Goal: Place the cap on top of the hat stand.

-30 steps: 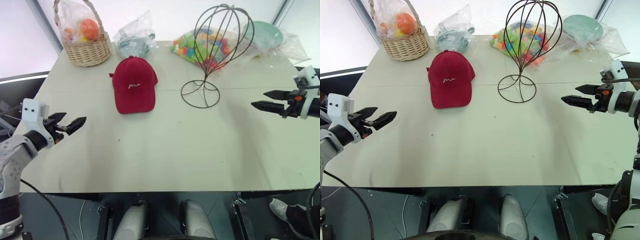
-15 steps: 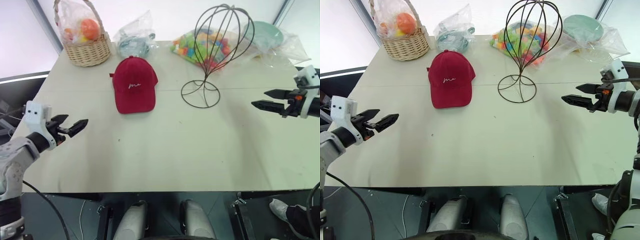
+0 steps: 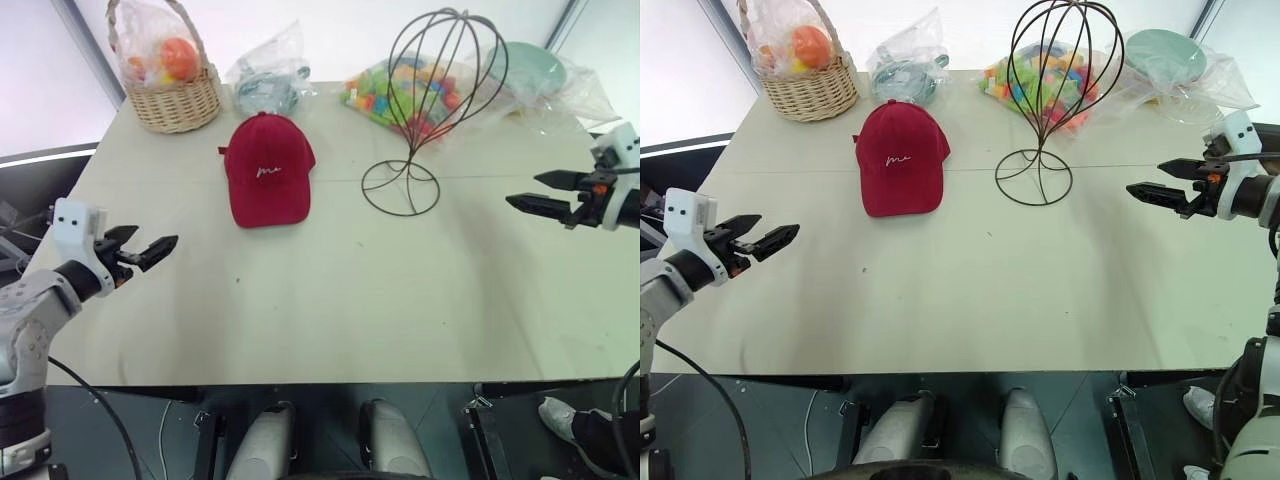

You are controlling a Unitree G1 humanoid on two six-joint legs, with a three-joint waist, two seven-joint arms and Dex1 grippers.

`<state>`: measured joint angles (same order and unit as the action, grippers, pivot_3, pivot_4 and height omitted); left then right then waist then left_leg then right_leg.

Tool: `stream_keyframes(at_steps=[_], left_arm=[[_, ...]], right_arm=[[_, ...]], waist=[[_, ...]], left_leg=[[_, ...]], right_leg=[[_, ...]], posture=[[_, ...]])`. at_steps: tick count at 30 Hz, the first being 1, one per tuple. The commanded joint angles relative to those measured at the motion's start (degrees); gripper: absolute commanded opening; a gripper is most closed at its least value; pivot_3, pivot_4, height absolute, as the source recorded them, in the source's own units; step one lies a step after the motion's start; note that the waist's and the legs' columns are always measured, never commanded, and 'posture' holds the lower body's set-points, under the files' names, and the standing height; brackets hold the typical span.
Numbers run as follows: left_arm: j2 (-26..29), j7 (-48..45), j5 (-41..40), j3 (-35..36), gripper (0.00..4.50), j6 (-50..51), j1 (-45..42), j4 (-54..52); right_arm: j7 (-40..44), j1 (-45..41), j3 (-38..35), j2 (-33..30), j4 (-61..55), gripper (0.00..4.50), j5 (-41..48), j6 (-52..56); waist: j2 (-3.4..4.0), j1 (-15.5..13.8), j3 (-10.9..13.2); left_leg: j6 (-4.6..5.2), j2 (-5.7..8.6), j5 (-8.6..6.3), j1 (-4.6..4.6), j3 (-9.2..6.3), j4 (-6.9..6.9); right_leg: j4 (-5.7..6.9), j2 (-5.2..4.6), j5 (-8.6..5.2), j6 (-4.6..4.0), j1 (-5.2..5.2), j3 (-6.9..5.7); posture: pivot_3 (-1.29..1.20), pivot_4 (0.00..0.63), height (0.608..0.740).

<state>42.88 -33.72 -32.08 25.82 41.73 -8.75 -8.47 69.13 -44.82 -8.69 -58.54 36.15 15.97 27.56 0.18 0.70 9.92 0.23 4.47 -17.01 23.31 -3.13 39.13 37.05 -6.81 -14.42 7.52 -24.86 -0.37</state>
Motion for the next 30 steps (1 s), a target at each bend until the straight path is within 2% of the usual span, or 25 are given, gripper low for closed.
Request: stream_keyframes(at_steps=[1,6,10,14,20,25,30], left_arm=[[1.38,-0.36,1.35,0.28,4.41,-2.12,-0.82,-0.06],[1.99,-0.52,3.49,-1.33,4.41,-4.14,-0.76,-1.12],[3.32,-1.0,7.75,-4.4,4.41,-8.48,-0.7,-2.36],[7.41,-2.59,19.69,-12.47,4.41,-22.72,-0.97,-2.07],[6.23,-7.21,24.01,-19.55,4.41,-36.09,-4.96,-1.18],[4.65,-6.79,32.72,-25.81,4.41,-52.78,-9.82,11.8],[1.98,1.26,45.63,-32.79,4.41,-73.17,-17.22,30.07]], right_arm=[[1.94,-1.61,-0.42,-0.87,-7.13,4.5,2.44,3.71],[3.34,-0.5,-2.08,-0.52,-21.6,4.5,10.41,16.3],[1.49,0.76,-2.89,-0.3,-26.52,4.5,12.44,18.83],[0.69,1.87,-2.72,-0.41,-26.35,4.5,12.36,17.98],[0.27,2.63,-2.88,-0.72,-27.3,4.5,13.29,18.41],[-0.02,1.91,-3.83,-0.81,-30.48,4.5,17.23,23.75],[-1.96,3.2,-4.31,-0.44,-33.04,4.5,18.63,25.06]], waist=[[0.0,-0.01,0.0],[0.0,-0.08,0.0],[-0.01,-0.32,0.0],[-0.02,-0.38,0.0],[0.0,-0.16,0.0],[0.01,-0.11,-0.01],[0.01,-0.27,-0.01]], left_leg=[[0.0,0.0,0.0,0.0,0.0,0.0],[0.0,-0.01,0.0,0.0,-0.02,0.0],[0.01,0.0,-0.01,0.01,-0.02,0.01],[0.01,0.0,-0.01,0.01,-0.02,0.01],[0.01,0.0,-0.01,0.02,0.0,0.0],[0.01,-0.01,-0.01,0.02,0.0,-0.01],[0.03,0.01,-0.01,0.03,0.03,0.01]], right_leg=[[0.0,0.0,0.0,0.0,0.0,0.0],[0.0,-0.03,0.0,0.0,0.0,0.0],[-0.02,-0.06,0.0,0.0,0.01,0.0],[-0.04,-0.06,0.0,0.0,0.02,0.0],[-0.05,-0.08,0.0,0.0,0.0,0.0],[-0.03,-0.05,0.0,0.0,-0.02,0.0],[-0.01,-0.01,0.01,0.0,-0.03,-0.06]], posture=[[0.0,0.15,0.74],[0.0,0.15,0.74],[0.0,0.15,0.74],[0.0,0.15,0.74],[0.0,0.15,0.74],[0.0,0.15,0.74],[0.0,0.15,0.74]])
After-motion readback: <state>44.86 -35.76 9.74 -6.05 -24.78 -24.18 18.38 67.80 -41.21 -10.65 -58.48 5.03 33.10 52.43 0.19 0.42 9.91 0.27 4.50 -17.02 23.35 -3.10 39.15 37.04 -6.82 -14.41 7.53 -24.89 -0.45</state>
